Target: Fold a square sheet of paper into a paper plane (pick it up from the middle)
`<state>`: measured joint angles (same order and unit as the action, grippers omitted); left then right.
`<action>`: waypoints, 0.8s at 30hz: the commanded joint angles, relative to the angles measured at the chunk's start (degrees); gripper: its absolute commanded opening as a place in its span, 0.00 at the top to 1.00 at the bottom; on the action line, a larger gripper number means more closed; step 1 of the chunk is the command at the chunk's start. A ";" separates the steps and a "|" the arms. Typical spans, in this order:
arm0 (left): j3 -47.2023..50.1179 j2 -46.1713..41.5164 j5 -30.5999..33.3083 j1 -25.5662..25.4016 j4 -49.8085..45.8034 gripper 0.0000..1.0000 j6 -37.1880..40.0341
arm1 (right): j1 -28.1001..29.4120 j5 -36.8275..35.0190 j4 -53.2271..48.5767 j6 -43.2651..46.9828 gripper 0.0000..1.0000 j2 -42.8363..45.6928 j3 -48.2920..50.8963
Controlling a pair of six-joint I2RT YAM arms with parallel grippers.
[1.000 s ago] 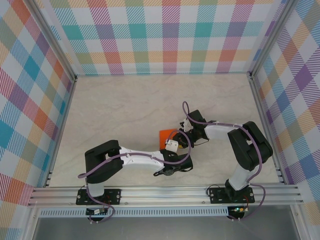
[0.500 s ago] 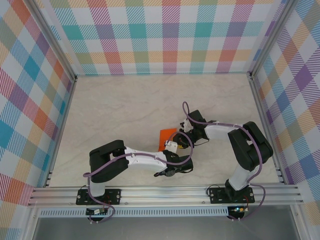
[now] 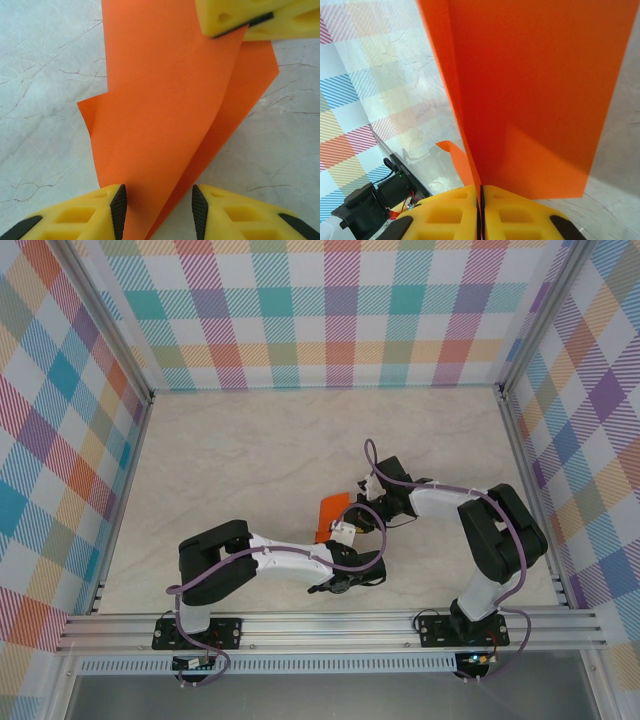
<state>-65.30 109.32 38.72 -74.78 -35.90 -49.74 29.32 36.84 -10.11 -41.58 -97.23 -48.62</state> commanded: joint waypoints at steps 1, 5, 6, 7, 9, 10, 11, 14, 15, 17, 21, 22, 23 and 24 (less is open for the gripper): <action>0.96 -2.11 2.57 -0.68 -0.18 0.61 0.86 | 0.30 1.39 0.08 -0.08 0.90 1.36 -1.21; 1.12 -2.28 3.40 -0.49 -0.47 0.64 0.79 | 0.30 0.95 -0.34 0.10 0.90 1.26 -1.14; 1.20 -2.42 3.49 -0.46 -0.33 0.65 0.86 | 0.30 0.95 -0.59 0.19 0.90 1.17 -1.21; 1.30 -2.53 3.63 -0.42 -0.27 0.66 0.94 | 0.30 0.84 -0.63 0.29 0.90 1.17 -1.21; 1.64 -2.90 3.73 -0.18 0.06 0.67 1.00 | 0.30 0.86 -0.88 0.41 0.90 1.08 -1.21; 1.81 -3.12 3.72 0.02 0.28 0.67 1.02 | 0.25 0.83 -0.96 0.41 0.90 1.10 -1.21; 1.94 -3.28 3.67 0.16 0.42 0.67 1.12 | 0.30 0.77 -1.03 0.45 0.90 1.10 -1.25; 2.36 -3.37 3.42 0.56 1.17 0.68 1.76 | 0.31 0.78 -1.21 0.60 0.90 1.17 -1.21; 2.29 -3.21 3.45 0.60 1.04 0.68 1.92 | 0.31 0.84 -1.32 0.63 0.90 1.17 -1.30; 2.11 -2.90 3.40 0.77 0.92 0.68 2.09 | 0.23 0.82 -1.48 0.71 0.90 1.23 -1.30; 2.11 -2.65 3.75 1.04 0.75 0.70 2.01 | 0.31 0.87 -1.52 0.80 0.90 1.16 -1.30; 2.06 -2.66 3.88 1.04 0.67 0.71 2.09 | 0.30 0.75 -1.48 0.81 0.90 1.09 -1.22; 1.98 -2.53 4.06 1.00 0.48 0.71 2.01 | 0.30 0.74 -1.48 0.80 0.90 1.08 -1.21; 2.06 -2.53 4.10 1.04 0.39 0.72 1.96 | 0.30 0.78 -1.49 0.85 0.90 1.10 -1.14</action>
<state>-63.77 107.72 40.71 -74.32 -35.18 -48.16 29.30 36.95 -10.66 -41.54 -97.23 -48.66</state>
